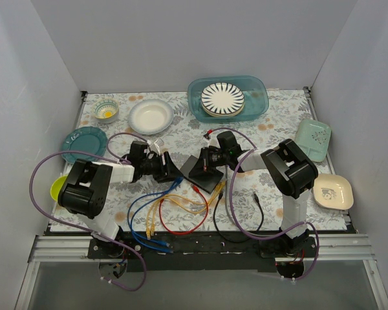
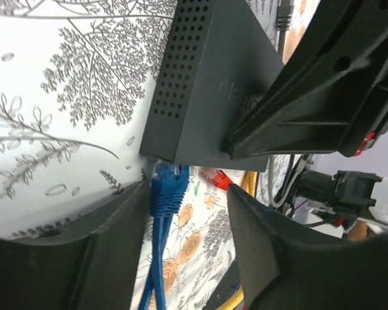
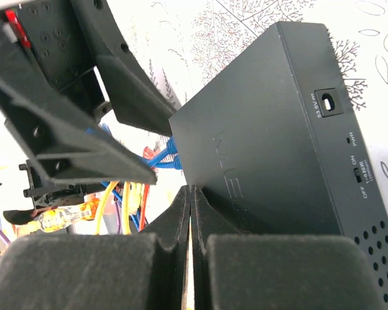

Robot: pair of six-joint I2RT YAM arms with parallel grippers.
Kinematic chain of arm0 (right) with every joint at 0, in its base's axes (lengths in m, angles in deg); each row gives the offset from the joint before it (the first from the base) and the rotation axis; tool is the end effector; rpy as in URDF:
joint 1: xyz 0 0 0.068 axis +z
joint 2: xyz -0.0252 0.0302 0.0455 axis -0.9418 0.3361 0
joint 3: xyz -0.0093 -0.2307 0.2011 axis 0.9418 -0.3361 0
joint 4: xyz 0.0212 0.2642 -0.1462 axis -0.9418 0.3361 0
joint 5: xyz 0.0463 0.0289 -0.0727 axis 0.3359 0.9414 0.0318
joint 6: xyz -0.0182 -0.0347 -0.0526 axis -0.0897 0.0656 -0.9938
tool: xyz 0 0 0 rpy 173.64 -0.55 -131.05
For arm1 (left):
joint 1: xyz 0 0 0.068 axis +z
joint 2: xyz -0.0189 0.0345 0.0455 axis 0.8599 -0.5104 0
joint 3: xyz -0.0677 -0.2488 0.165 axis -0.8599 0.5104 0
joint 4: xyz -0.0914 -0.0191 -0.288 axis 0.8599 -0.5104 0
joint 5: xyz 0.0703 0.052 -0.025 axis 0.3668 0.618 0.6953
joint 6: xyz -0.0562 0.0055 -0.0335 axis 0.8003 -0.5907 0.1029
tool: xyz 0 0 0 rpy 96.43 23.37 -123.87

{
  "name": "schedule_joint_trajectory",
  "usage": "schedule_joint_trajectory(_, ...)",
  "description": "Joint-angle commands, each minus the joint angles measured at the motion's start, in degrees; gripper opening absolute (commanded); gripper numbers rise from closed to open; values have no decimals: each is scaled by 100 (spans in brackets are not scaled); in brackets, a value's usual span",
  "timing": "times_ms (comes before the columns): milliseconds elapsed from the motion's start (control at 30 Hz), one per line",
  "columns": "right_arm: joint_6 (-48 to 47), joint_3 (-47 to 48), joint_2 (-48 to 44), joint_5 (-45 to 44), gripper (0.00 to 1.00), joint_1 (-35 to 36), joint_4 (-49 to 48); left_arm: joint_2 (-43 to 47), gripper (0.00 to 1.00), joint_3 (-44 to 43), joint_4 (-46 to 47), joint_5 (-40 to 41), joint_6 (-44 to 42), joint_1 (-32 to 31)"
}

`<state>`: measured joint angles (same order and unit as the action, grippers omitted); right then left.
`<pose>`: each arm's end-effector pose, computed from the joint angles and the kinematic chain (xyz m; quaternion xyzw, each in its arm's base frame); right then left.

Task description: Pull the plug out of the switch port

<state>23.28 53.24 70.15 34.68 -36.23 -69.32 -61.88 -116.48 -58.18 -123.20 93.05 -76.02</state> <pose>0.3357 0.2683 0.1086 -0.0805 0.8454 0.5111 0.1325 0.2965 -0.1247 0.1065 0.3003 -0.8337 0.4634 0.0015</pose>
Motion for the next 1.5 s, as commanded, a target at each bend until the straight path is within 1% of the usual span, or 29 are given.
schedule_joint_trajectory(0, -421, -80, 173, -599, 1, -29, 732, 291, 58, 485, -75, 722, 223, -69)
schedule_joint_trajectory(33, -421, -80, 173, -599, 1, -29, 732, 326, 68, 477, -153, 820, 293, -61)
schedule_joint_trajectory(100, -430, -80, 173, -608, 1, -29, 723, 265, 73, 337, -355, 969, 426, -69)
schedule_joint_trajectory(167, -447, -80, 164, -617, 1, -38, 732, 195, 76, 239, -584, 1128, 496, -52)
schedule_joint_trajectory(233, -456, -80, 164, -617, 1, -47, 749, 116, 84, 143, -794, 1320, 724, -52)
schedule_joint_trajectory(267, -465, -80, 155, -617, 1, -47, 767, 54, 98, 55, -961, 1400, 742, -26)
schedule_joint_trajectory(300, -474, -89, 146, -625, 1, -47, 767, -42, 98, -50, -1189, 1427, 725, -25)
schedule_joint_trajectory(367, -483, -98, 138, -625, 1, -64, 776, 9, 98, 1, -1226, 1462, 804, -8)
schedule_joint_trajectory(533, -492, -98, 120, -625, 1, -82, 776, 431, 98, 283, -752, 1261, 796, 71)
schedule_joint_trajectory(600, -483, -98, 120, -625, 1, -82, 776, 397, 87, 266, -734, 1076, 716, 141)
schedule_joint_trajectory(700, -492, -106, 120, -625, 1, -91, 750, 169, 67, 213, -883, 1075, 541, 291)
schedule_joint_trajectory(767, -492, -115, 120, -617, 1, -91, 749, 168, 63, 283, -814, 1111, 497, 396)
schedule_joint_trajectory(800, -492, -115, 120, -625, 1, -91, 741, 185, 58, 292, -752, 1137, 462, 388)
schedule_joint_trajectory(900, -500, -159, 94, -634, 1, -91, 732, 151, 51, 222, -734, 1137, 382, 397)
schedule_joint_trajectory(1033, -500, -168, 76, -634, 1, -99, 732, -130, 28, 46, -778, 874, 216, 388)
schedule_joint_trajectory(1067, -509, -168, 85, -634, 1, -99, 732, -192, 26, -24, -778, 804, 154, 396)
schedule_joint_trajectory(1100, -509, -168, 76, -634, 1, -108, 741, -244, 26, -25, -769, 751, 127, 388)
schedule_joint_trajectory(1267, -535, -168, 76, -652, 1, -99, 776, -105, 31, 46, -629, 601, -22, 388)
schedule_joint_trajectory(1467, -500, -142, 137, -652, 1, -99, 758, -104, 34, -59, -681, 539, -206, 335)
